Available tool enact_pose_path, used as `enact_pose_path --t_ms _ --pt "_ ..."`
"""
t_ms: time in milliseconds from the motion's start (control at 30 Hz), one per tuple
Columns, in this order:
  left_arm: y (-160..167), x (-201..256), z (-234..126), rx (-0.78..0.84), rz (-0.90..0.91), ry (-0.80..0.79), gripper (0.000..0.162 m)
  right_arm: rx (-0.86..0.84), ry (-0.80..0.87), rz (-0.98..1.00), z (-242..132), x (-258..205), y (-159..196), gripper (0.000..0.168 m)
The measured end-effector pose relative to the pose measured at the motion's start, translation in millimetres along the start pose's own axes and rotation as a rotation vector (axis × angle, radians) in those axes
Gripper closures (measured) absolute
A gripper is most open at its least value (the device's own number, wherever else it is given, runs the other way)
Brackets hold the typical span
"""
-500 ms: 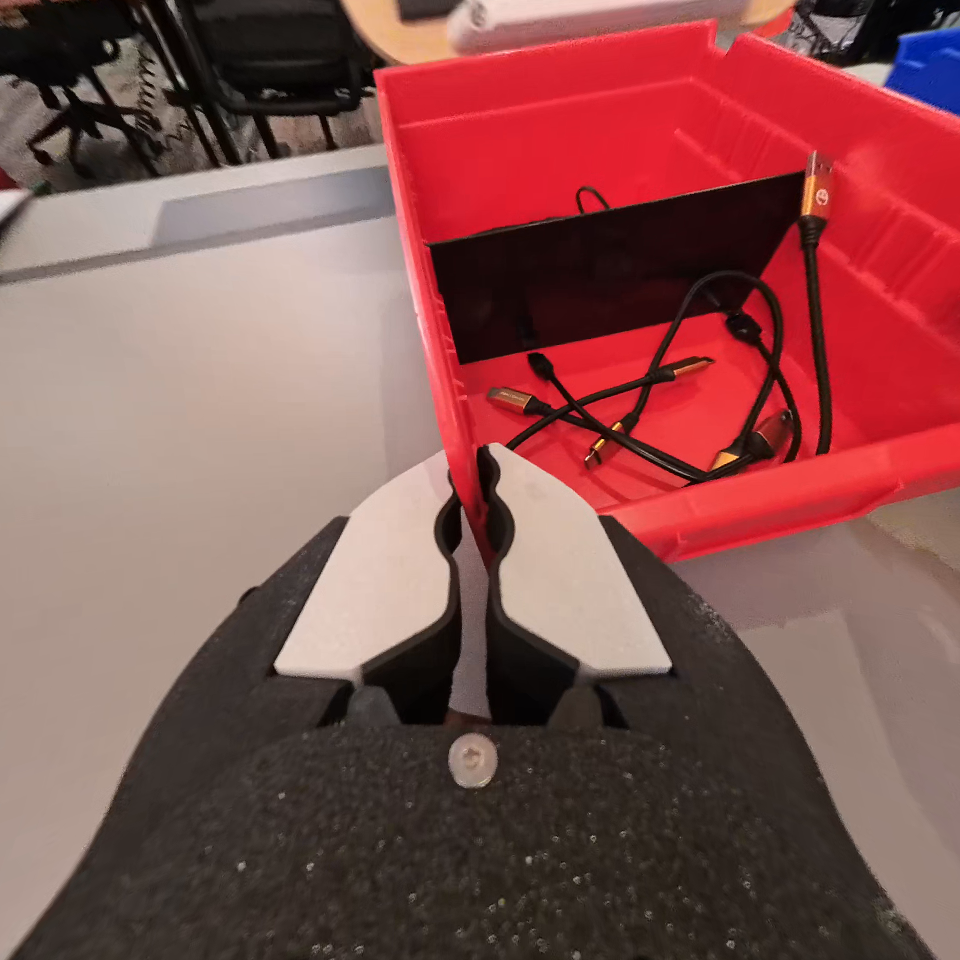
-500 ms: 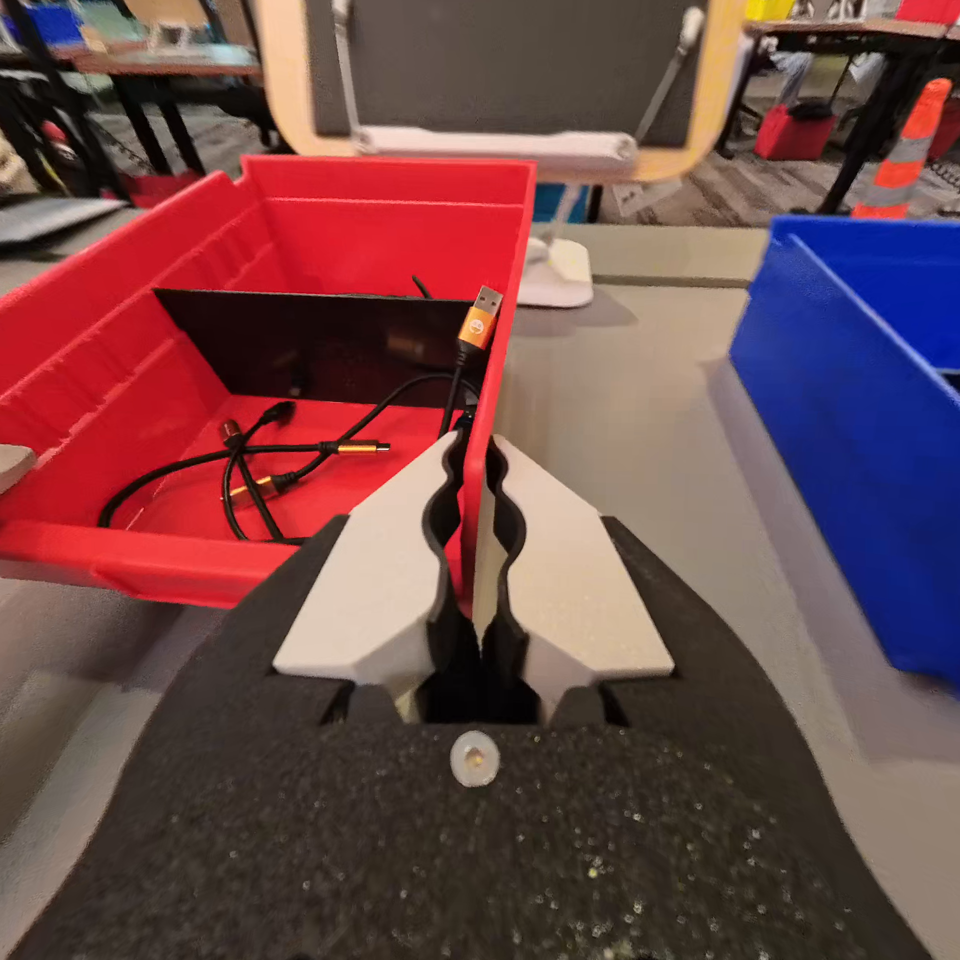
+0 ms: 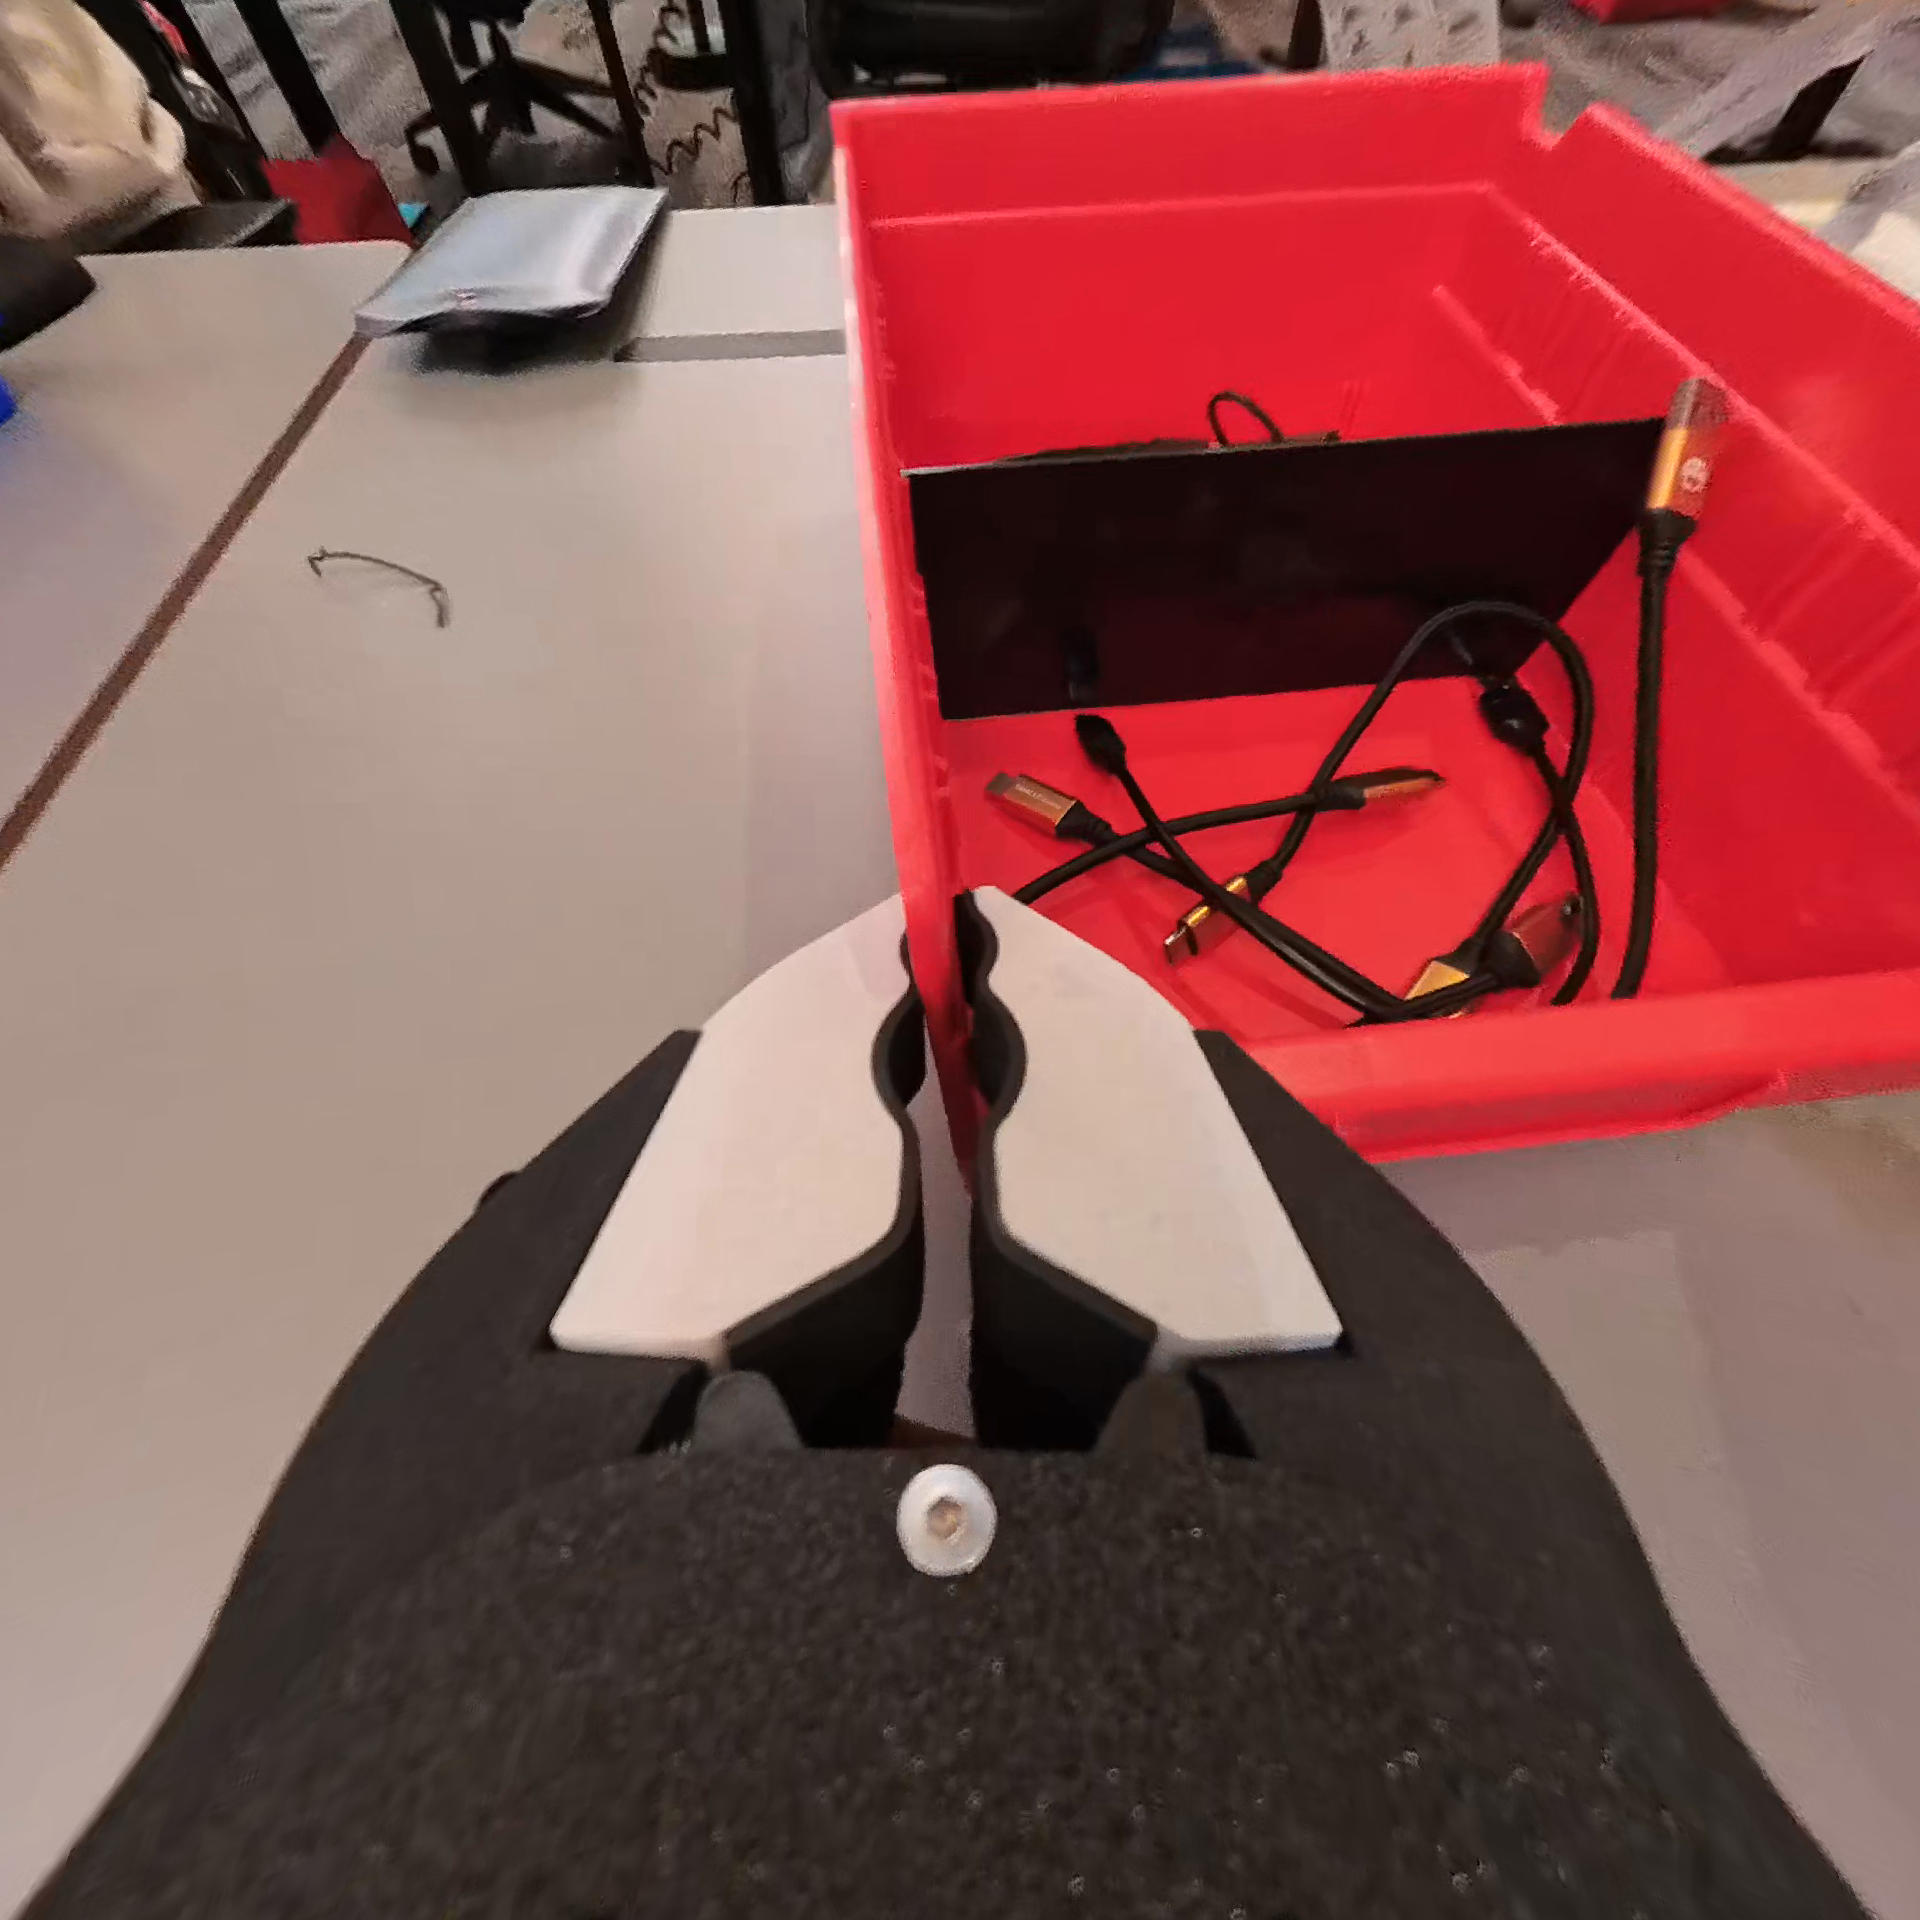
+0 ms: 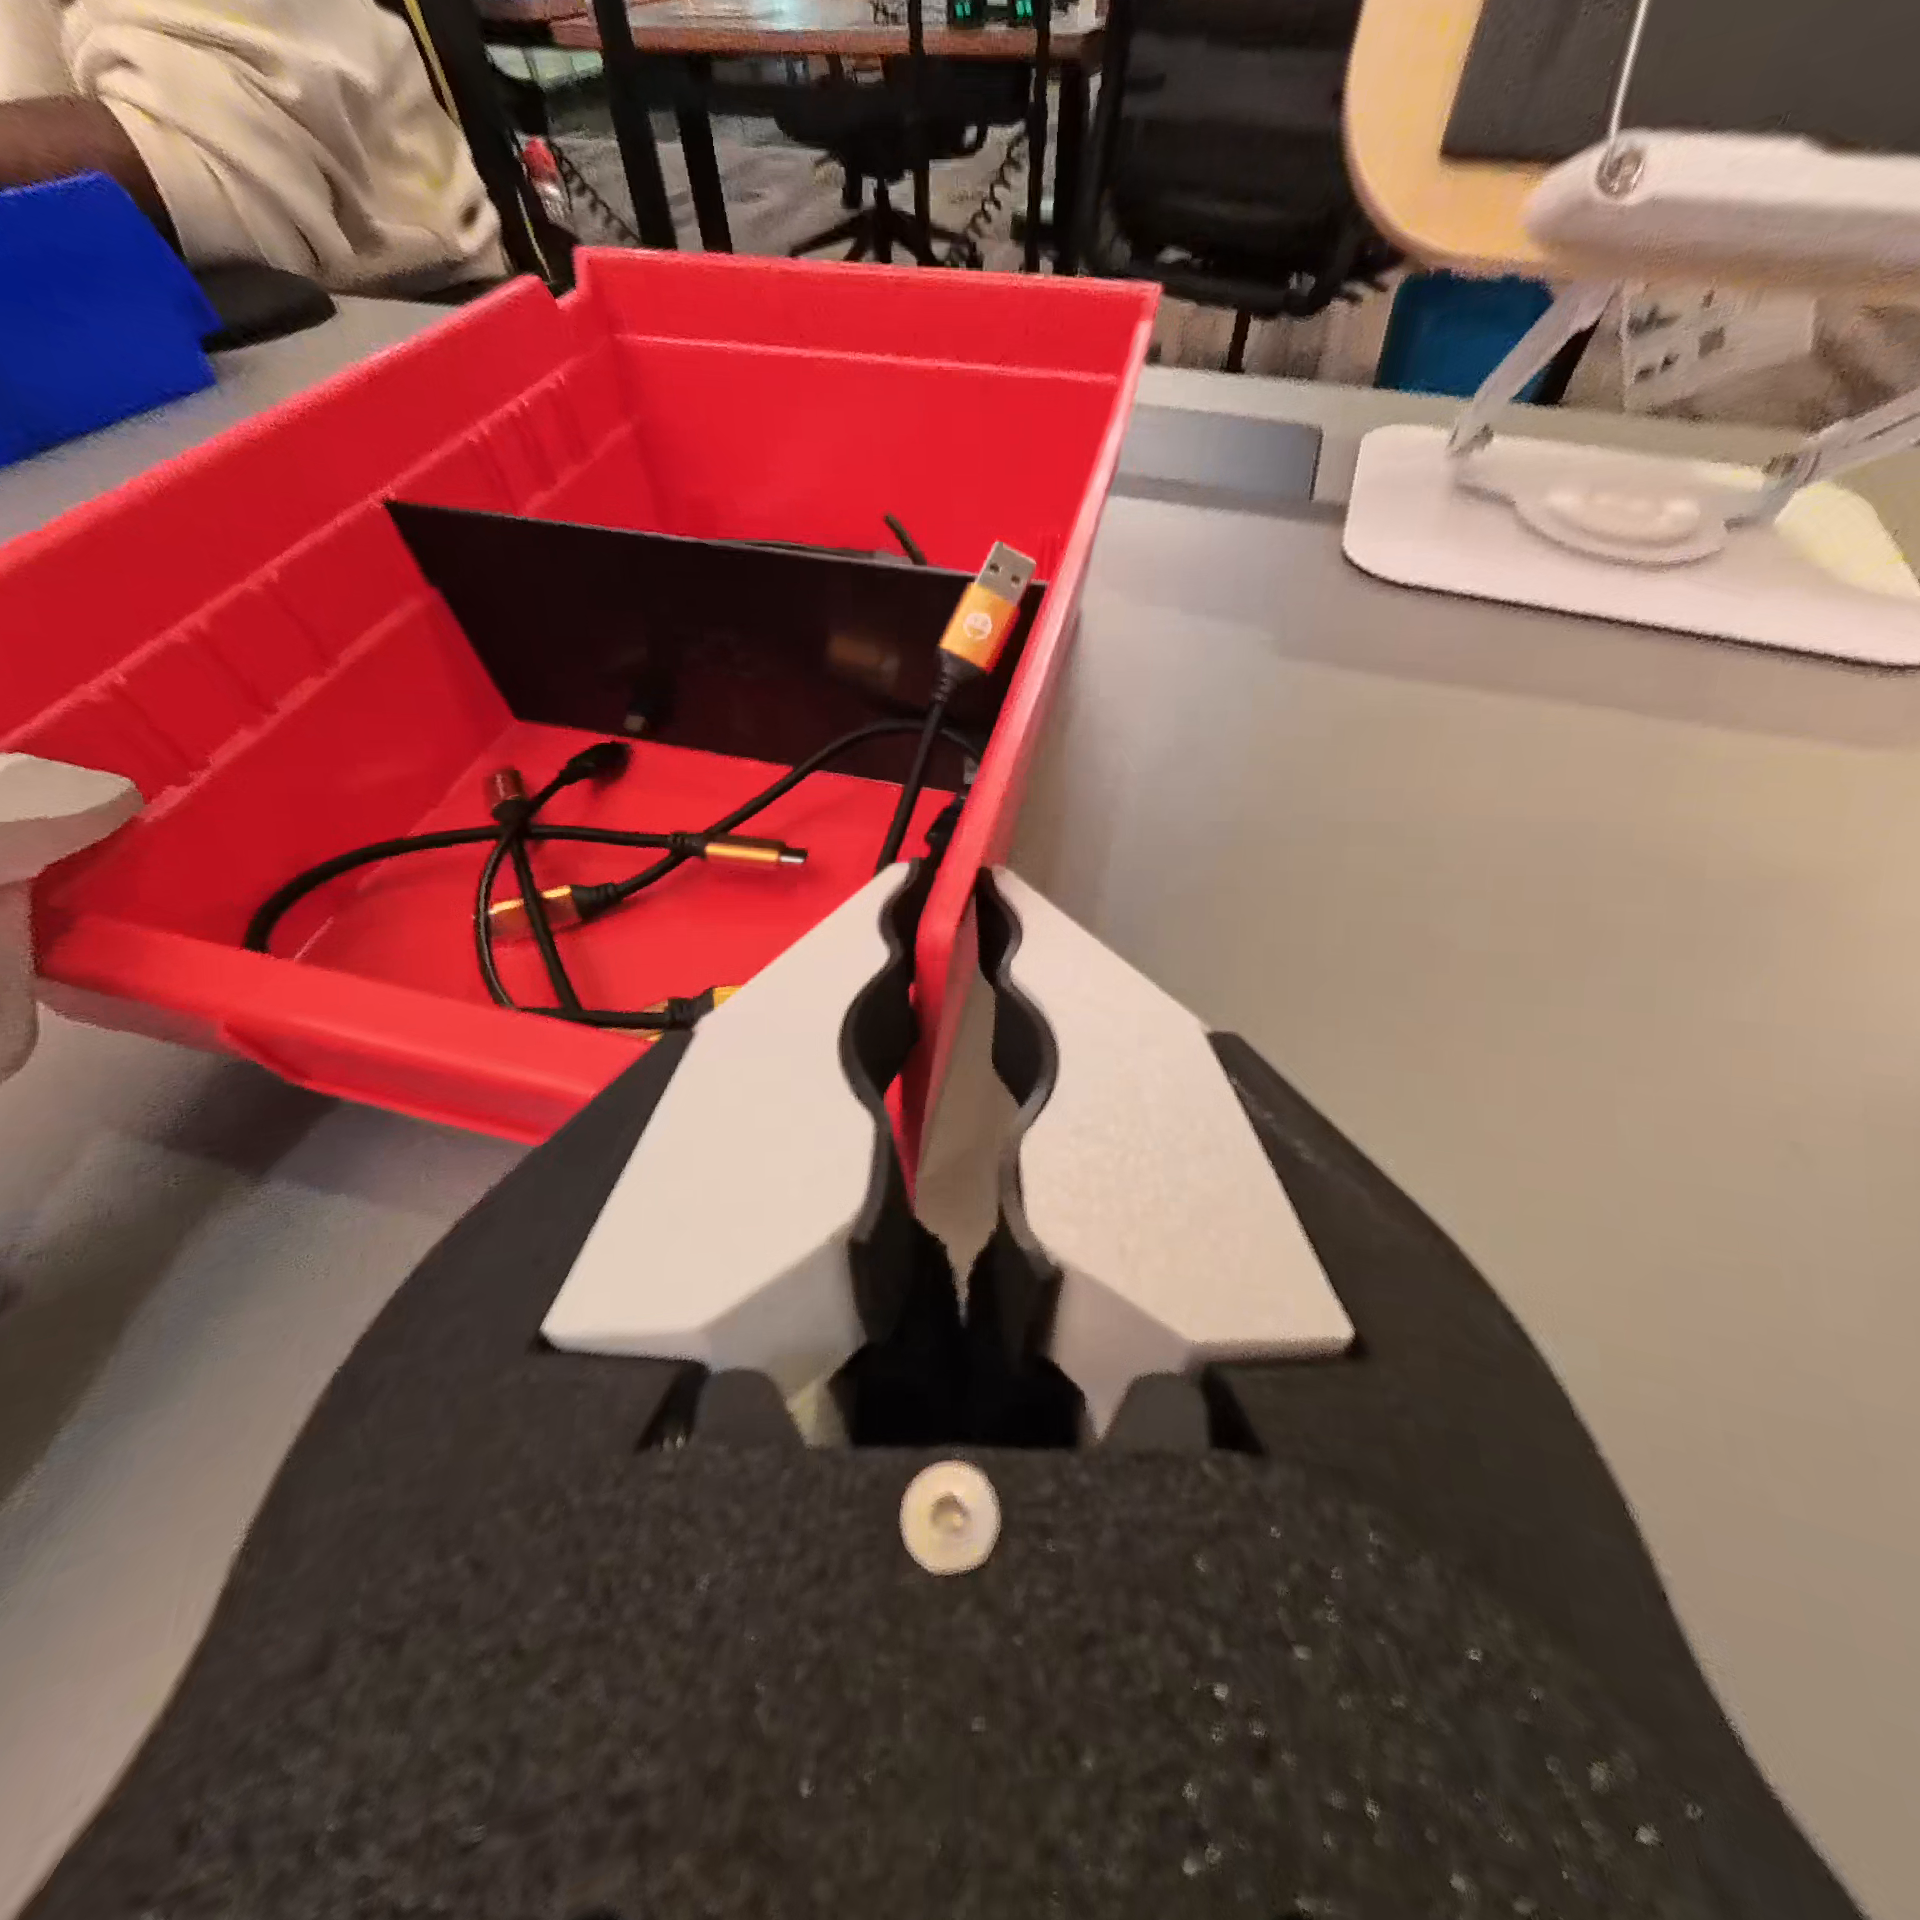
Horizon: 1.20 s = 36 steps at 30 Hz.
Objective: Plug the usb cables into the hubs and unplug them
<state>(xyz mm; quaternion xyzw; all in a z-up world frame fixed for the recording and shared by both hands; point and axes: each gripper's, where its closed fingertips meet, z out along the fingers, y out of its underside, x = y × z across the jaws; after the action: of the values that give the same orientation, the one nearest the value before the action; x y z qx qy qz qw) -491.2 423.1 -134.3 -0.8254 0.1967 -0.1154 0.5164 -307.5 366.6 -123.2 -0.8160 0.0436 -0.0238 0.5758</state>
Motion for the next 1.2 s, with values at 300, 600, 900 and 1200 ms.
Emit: enact_pose_path --t_ms 300,600,900,1200 --pt "-14.6 -0.5 -21.6 0.112 -0.189 0.043 0.137 -0.039 -0.413 -0.005 -42.9 -14.6 -2.0 0.147" --pt "-46.4 -11.3 -75.1 0.355 -0.324 -0.05 0.129 0.022 -0.432 -0.191 -123.3 128.6 28.2 0.141" --pt "6.7 133.0 -82.9 0.09 -0.214 0.299 0.129 0.098 -0.128 0.095 -202.5 332.3 52.0 0.137" --pt "25.4 166.4 -71.8 -0.028 -0.015 0.386 0.129 0.0 0.063 0.425 -216.4 431.6 80.1 0.117"
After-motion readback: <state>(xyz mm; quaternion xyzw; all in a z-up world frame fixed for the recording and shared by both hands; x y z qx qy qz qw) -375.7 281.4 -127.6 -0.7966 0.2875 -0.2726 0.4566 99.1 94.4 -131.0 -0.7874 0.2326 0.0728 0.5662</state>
